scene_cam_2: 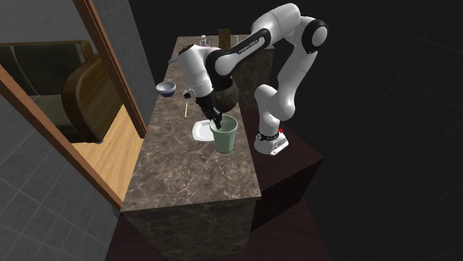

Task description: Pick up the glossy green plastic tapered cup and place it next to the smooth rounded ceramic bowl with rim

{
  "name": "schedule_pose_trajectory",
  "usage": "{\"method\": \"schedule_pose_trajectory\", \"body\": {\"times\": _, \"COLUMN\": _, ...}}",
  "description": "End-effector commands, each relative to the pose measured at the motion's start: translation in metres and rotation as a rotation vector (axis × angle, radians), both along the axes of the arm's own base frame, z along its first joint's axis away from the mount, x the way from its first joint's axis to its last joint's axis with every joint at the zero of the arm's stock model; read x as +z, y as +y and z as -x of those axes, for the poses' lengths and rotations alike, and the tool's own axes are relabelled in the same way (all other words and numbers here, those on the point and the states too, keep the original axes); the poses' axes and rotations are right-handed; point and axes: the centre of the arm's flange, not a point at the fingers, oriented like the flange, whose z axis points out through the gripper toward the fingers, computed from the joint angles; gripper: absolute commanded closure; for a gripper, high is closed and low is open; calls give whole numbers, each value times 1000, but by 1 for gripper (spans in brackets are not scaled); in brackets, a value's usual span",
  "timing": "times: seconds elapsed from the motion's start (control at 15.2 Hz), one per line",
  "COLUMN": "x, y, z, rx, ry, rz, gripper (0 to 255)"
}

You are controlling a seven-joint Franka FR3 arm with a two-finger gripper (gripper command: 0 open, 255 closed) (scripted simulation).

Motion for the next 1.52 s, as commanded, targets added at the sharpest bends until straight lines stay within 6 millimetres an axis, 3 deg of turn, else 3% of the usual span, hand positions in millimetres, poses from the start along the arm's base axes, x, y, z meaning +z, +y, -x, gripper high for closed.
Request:
{"method": "schedule_pose_trajectory", "body": {"times": 0.0, "x": 10, "y": 1, "z": 0, "rx": 0, "ry": 0, "rz": 0, "gripper": 255}}
{"method": "schedule_pose_trajectory", "body": {"times": 1.45, "x": 126, "y": 1, "z": 0, "rx": 0, "ry": 0, "rz": 0, "gripper": 255}}
